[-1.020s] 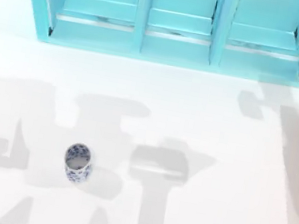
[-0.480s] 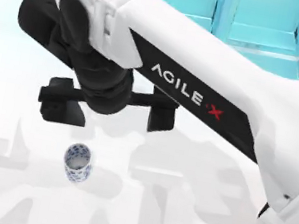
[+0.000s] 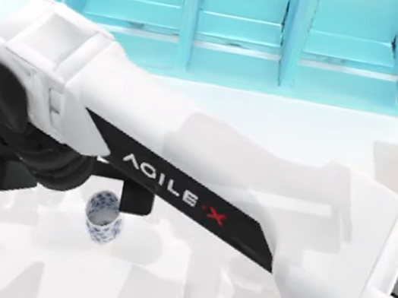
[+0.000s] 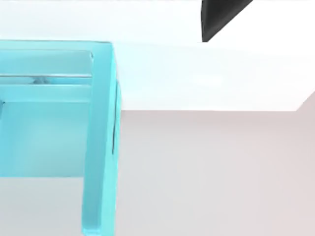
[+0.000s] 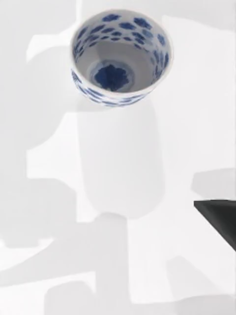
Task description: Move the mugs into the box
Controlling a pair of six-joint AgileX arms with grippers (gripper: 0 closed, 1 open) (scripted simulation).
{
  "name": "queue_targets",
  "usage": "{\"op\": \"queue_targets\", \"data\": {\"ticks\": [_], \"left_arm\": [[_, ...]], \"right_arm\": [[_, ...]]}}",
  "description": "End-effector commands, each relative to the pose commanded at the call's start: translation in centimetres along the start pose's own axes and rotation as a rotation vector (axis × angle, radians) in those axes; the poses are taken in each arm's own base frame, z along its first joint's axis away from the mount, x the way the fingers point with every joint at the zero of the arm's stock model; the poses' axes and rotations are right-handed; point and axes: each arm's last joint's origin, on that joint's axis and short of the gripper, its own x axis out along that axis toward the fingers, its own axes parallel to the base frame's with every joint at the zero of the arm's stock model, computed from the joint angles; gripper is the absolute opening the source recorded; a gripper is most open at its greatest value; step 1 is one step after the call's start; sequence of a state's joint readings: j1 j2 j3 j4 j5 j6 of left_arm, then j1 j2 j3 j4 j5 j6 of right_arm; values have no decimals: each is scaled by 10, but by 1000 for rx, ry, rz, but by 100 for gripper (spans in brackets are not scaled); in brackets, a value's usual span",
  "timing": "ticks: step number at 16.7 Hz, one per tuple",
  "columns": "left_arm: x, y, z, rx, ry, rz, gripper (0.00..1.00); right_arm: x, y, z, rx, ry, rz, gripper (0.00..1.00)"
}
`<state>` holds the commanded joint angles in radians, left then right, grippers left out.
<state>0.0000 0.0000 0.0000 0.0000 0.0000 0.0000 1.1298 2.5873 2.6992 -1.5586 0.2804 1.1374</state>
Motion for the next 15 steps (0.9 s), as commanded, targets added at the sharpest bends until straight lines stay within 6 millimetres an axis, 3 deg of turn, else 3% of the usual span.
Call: {"op": "queue_targets", "data": {"ticks": [5,12,15], "left_arm": [[0,0,0,0,0,0,100],[0,0,0,0,0,0,100],[0,0,0,0,0,0,100]], "right_arm": [[7,0,4,1,0,1,100],[79,3,1,0,0,1,100],[98,0,0,0,0,0,100]]}}
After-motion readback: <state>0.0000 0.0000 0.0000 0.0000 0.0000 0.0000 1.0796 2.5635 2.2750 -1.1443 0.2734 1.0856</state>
